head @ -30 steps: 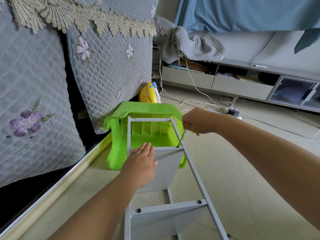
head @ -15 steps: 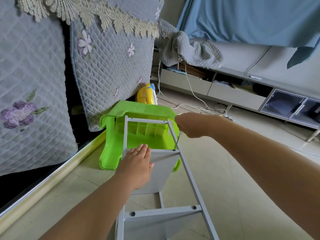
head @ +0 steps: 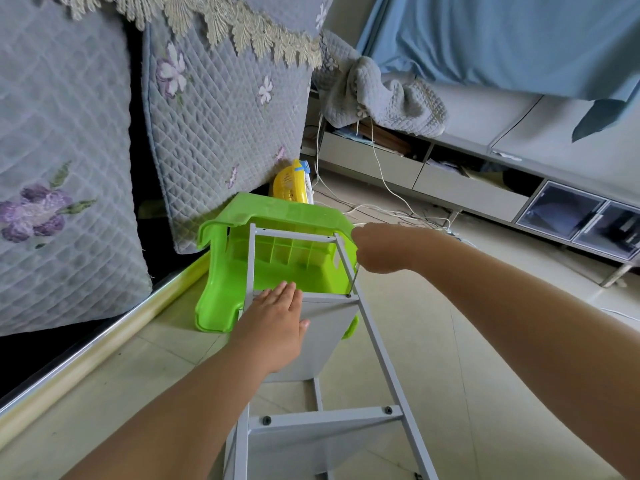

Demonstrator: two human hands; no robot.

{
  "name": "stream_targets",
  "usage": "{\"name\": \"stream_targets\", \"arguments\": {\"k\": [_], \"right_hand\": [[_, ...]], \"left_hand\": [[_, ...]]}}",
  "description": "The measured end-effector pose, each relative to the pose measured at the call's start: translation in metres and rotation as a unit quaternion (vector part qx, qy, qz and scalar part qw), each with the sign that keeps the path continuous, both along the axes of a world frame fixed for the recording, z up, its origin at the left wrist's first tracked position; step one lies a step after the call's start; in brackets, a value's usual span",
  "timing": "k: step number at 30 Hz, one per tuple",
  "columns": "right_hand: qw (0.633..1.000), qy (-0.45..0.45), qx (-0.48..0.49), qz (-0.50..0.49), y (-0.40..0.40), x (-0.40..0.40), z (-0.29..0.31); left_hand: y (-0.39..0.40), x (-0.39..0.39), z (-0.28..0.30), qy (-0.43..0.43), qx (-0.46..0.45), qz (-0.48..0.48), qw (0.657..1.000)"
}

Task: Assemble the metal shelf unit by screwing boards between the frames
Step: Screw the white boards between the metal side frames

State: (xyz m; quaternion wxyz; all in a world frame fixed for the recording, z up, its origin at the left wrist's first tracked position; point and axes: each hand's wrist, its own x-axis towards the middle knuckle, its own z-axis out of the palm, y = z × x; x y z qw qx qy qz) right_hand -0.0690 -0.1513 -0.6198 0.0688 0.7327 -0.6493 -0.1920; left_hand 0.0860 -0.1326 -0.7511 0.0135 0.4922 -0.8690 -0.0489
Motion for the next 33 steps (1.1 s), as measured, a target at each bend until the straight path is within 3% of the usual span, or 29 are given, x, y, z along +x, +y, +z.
{"name": "stream_targets", "arguments": {"k": [6,13,19,23,26,29,33], "right_hand": [[0.998,0.036,-0.028,0.047,0.006,-0.005,0.008],[0.992,0.029,-0.053,-0.109,0.006,-0.024,-0.003],[0.999,-0.054,0.002,0.000,0.013,-0.020,0.001],[0.997,-0.017,-0.067,0.042,0.014,-0.009,0.002],[0.996,0.029,-0.082,-0.020,0.008,-0.007,-0.001],[0.987,-0.007,-0.088,-0.135,0.005,-0.015,-0.003],[0.991,-0.018,-0.060,-0.114,0.013,-0.017,-0.006]], "left_hand": [[0.001,0.000,-0.001,-0.004,-0.003,-0.004,1.000],[-0.001,0.000,-0.002,-0.009,-0.018,-0.002,1.000],[-0.001,-0.001,-0.001,-0.020,-0.018,-0.001,1.000],[-0.001,-0.001,-0.001,-0.026,-0.021,-0.003,0.999],[0.000,0.000,-0.002,-0.024,-0.021,-0.003,0.999],[0.001,0.000,0.000,-0.018,-0.021,0.001,1.000],[0.002,0.001,0.000,-0.019,-0.023,0.004,1.000]]}}
